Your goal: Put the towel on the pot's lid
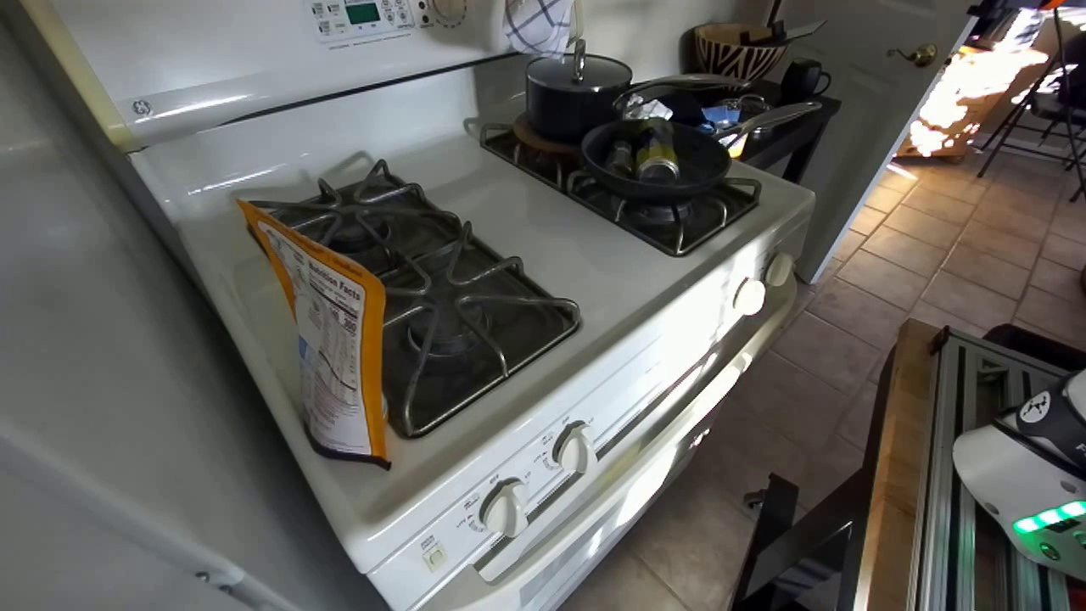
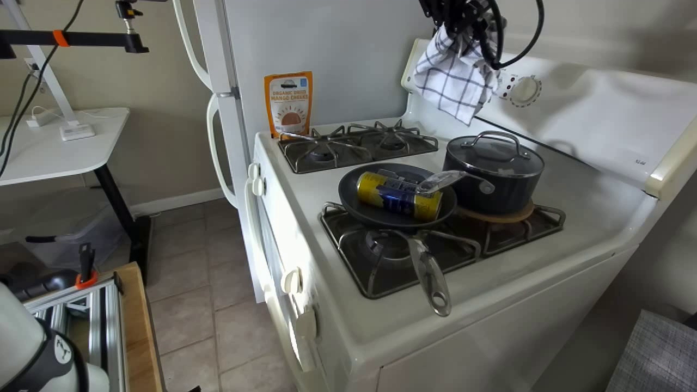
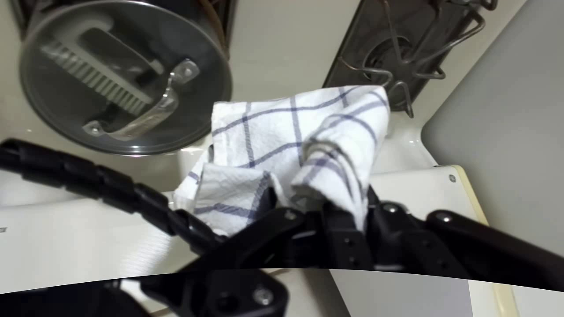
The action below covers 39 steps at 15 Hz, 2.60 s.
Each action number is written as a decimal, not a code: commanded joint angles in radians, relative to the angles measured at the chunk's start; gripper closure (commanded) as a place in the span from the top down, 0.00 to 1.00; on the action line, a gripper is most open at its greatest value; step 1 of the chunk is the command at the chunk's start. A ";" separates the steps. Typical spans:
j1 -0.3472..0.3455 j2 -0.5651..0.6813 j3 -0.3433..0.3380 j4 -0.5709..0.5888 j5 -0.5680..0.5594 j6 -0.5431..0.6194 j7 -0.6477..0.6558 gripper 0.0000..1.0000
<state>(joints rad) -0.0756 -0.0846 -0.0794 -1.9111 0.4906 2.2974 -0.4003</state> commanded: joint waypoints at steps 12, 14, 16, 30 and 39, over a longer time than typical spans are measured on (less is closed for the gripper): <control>-0.037 0.157 -0.042 0.162 -0.081 0.080 -0.030 0.01; -0.040 0.178 -0.035 0.189 -0.094 0.071 -0.025 0.01; -0.043 0.198 -0.030 0.191 -0.103 0.054 -0.005 0.01; -0.050 0.125 -0.028 -0.001 -0.174 0.057 0.106 0.01; -0.047 0.131 -0.031 -0.040 -0.203 0.167 0.223 0.01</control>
<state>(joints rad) -0.1273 0.0336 -0.1141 -1.9225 0.3043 2.4119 -0.2302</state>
